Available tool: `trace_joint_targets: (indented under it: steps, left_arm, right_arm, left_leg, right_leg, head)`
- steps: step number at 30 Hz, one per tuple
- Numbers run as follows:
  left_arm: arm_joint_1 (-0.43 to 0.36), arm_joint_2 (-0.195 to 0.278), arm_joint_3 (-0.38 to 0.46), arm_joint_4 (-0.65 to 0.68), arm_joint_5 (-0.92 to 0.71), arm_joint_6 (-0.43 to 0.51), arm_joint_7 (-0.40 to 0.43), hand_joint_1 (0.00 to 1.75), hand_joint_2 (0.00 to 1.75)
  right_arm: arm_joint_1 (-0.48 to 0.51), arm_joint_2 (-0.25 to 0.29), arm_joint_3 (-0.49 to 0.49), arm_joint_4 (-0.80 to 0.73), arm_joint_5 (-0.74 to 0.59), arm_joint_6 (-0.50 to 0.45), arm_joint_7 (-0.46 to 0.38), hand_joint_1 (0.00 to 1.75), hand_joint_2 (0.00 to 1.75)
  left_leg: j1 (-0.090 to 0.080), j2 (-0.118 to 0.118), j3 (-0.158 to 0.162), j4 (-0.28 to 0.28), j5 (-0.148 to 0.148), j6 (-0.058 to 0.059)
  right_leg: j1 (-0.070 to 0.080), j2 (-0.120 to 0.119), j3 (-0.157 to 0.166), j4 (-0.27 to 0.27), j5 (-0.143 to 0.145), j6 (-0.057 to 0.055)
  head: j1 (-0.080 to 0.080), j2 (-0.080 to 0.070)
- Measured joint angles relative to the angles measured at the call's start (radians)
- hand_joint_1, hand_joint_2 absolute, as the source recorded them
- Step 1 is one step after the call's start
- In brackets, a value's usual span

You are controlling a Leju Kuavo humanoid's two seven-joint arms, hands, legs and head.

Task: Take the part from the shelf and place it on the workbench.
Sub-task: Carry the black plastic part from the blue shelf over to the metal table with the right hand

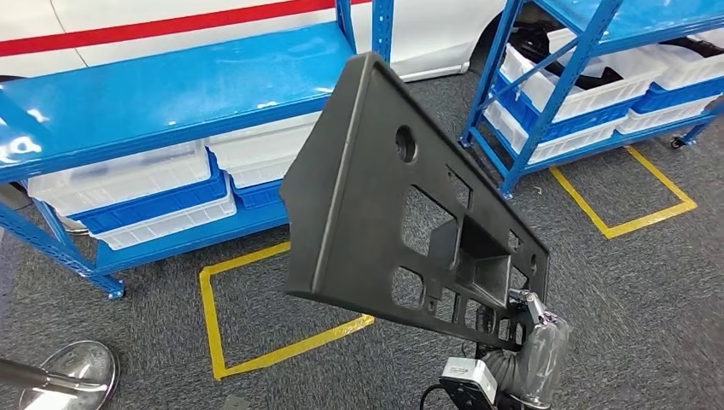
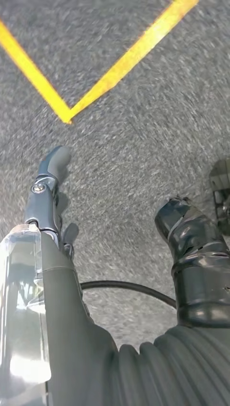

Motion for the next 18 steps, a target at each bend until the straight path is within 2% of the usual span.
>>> trace_joint_targets:
  steps: [2, 3, 4, 6, 7, 8, 9, 10, 11, 13, 15, 17, 18]
  left_arm:
    - [-0.001, -0.001, 0.000, 0.000, 0.003, -0.002, -0.003, 0.00, 1.75]
    - [-0.001, -0.002, 0.000, 0.000, 0.004, -0.002, -0.003, 0.00, 1.75]
    - [-0.001, -0.002, 0.001, 0.000, 0.005, -0.003, -0.004, 0.00, 1.75]
    - [-0.001, -0.003, 0.002, 0.000, 0.005, -0.004, -0.004, 0.00, 1.75]
    - [0.000, -0.003, 0.002, 0.000, 0.005, -0.005, -0.004, 0.00, 1.75]
    - [0.001, -0.003, 0.003, 0.000, 0.005, -0.005, -0.004, 0.00, 1.75]
    - [0.000, -0.003, 0.004, 0.000, 0.005, -0.005, -0.006, 0.00, 1.75]
    - [0.000, -0.003, 0.005, 0.000, 0.006, -0.006, -0.007, 0.00, 1.75]
    - [-0.001, -0.003, 0.005, 0.000, 0.006, -0.006, -0.010, 0.00, 1.75]
    - [-0.001, -0.003, 0.005, 0.000, 0.008, -0.008, -0.013, 0.00, 1.75]
    - [-0.002, -0.003, 0.006, 0.000, 0.008, -0.008, -0.015, 0.00, 1.75]
    - [-0.003, -0.003, 0.006, 0.000, 0.008, -0.009, -0.016, 0.00, 1.75]
    - [-0.003, -0.003, 0.006, 0.000, 0.008, -0.010, -0.016, 0.00, 1.75]
  right_arm:
    - [0.009, 0.002, -0.005, -0.008, -0.001, -0.001, -0.002, 1.75, 1.75]
    - [0.012, 0.003, -0.009, -0.012, -0.001, -0.001, -0.002, 1.75, 1.75]
    - [0.014, 0.004, -0.012, -0.015, -0.001, -0.001, -0.003, 1.75, 1.75]
    - [0.015, 0.004, -0.017, -0.017, -0.002, -0.001, -0.003, 1.75, 1.75]
    - [0.016, 0.004, -0.020, -0.017, -0.002, -0.001, -0.004, 1.75, 1.75]
    - [0.018, 0.004, -0.022, -0.017, -0.003, -0.001, -0.004, 1.75, 1.75]
    - [0.020, 0.004, -0.024, -0.018, -0.005, -0.001, -0.005, 1.75, 1.75]
    - [0.021, 0.004, -0.026, -0.018, -0.007, -0.001, -0.007, 1.75, 1.75]
    - [0.022, 0.005, -0.028, -0.020, -0.009, -0.001, -0.010, 1.75, 1.75]
    - [0.024, 0.006, -0.032, -0.024, -0.012, -0.001, -0.017, 1.75, 1.75]
    - [0.030, 0.009, -0.038, -0.028, -0.013, -0.001, -0.027, 1.75, 1.75]
    - [0.039, 0.015, -0.045, -0.034, -0.014, -0.001, -0.040, 1.75, 1.75]
    - [0.042, 0.019, -0.048, -0.037, -0.014, -0.001, -0.046, 1.75, 1.75]
  left_leg:
    - [0.004, 0.014, 0.004, -0.013, 0.008, 0.006]
    - [0.007, 0.022, 0.006, -0.021, 0.014, 0.011]
    - [0.010, 0.031, 0.008, -0.028, 0.019, 0.016]
    - [0.009, 0.048, 0.008, -0.031, 0.021, 0.021]
    - [0.009, 0.058, 0.007, -0.031, 0.020, 0.021]
    - [0.009, 0.067, 0.007, -0.030, 0.020, 0.021]
    - [0.009, 0.075, 0.007, -0.028, 0.018, 0.020]
    - [0.009, 0.083, 0.007, -0.027, 0.017, 0.018]
    - [0.009, 0.089, 0.009, -0.024, 0.014, 0.015]
    - [0.004, 0.098, 0.009, -0.017, 0.007, 0.005]
    - [-0.001, 0.107, 0.010, -0.014, 0.003, -0.006]
    - [0.001, 0.112, 0.012, -0.011, -0.002, -0.015]
    - [0.003, 0.105, 0.007, 0.002, -0.015, -0.020]
  right_leg:
    - [0.000, 0.006, -0.004, -0.001, 0.002, 0.012]
    - [0.001, -0.003, -0.010, 0.013, -0.009, 0.017]
    - [0.002, -0.017, -0.024, 0.044, -0.031, 0.022]
    - [-0.002, -0.049, -0.076, 0.156, -0.094, 0.030]
    - [-0.005, -0.055, -0.101, 0.212, -0.117, 0.034]
    - [-0.008, -0.059, -0.114, 0.244, -0.123, 0.038]
    - [-0.011, -0.062, -0.110, 0.241, -0.112, 0.041]
    - [-0.013, -0.067, -0.086, 0.201, -0.086, 0.042]
    - [-0.015, -0.079, -0.049, 0.136, -0.054, 0.042]
    - [-0.010, -0.106, 0.010, 0.026, -0.021, 0.034]
    - [-0.003, -0.113, 0.020, -0.002, -0.022, 0.023]
    - [-0.005, -0.098, 0.017, -0.005, -0.018, 0.011]
    - [-0.007, -0.092, 0.017, -0.008, -0.016, 0.004]
  head:
    - [0.000, 0.000]
    - [0.002, 0.000]
    - [0.003, 0.000]
    - [0.005, 0.000]
    - [0.005, 0.000]
    - [0.005, 0.000]
    - [0.005, 0.000]
    - [0.005, 0.000]
    - [0.005, 0.000]
    - [0.004, 0.000]
    - [0.004, 0.000]
    - [0.004, 0.000]
    - [0.004, 0.000]
